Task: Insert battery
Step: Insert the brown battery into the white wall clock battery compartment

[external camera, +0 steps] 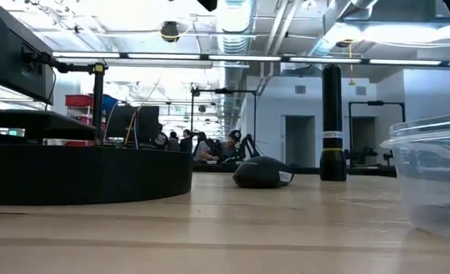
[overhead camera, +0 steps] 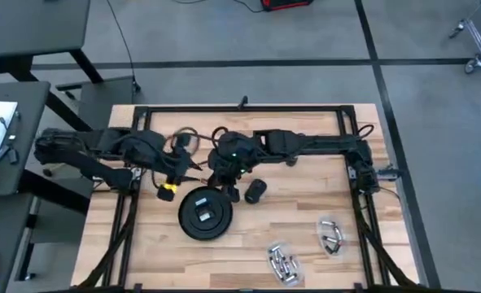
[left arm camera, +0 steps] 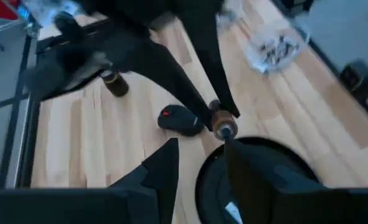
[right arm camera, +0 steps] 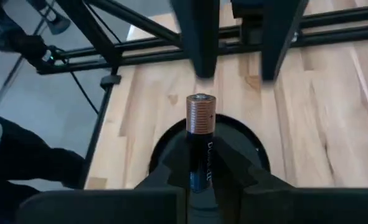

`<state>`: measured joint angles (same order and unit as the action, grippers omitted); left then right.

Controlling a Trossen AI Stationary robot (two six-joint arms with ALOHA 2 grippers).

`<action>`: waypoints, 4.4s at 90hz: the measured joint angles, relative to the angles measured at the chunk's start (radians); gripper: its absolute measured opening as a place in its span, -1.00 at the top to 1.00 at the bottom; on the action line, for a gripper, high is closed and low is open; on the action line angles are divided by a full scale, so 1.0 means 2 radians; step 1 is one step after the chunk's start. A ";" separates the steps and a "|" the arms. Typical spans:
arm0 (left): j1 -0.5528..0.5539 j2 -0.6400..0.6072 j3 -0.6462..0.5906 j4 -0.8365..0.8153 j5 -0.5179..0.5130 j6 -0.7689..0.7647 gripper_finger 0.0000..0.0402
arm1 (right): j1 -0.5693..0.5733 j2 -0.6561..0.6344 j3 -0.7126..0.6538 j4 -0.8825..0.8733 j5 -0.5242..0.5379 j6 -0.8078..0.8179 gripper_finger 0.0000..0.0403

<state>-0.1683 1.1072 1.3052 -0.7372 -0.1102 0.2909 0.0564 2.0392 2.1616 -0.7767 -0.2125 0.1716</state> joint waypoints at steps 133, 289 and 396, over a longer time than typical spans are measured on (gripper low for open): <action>-0.047 0.017 0.080 0.011 -0.071 0.088 0.87 | -0.051 -0.048 0.049 -0.106 -0.101 0.072 0.00; -0.058 -0.008 0.152 0.143 -0.223 0.280 0.87 | -0.069 -0.067 0.046 0.221 -0.037 -0.033 0.48; -0.049 -0.007 0.151 0.166 -0.223 0.278 0.87 | -0.065 -0.068 0.046 0.227 -0.036 -0.029 0.80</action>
<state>-0.2668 1.0939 1.6073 -0.4061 -0.5556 0.8464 -0.0746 1.9026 2.2539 -0.3235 -0.2840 0.1143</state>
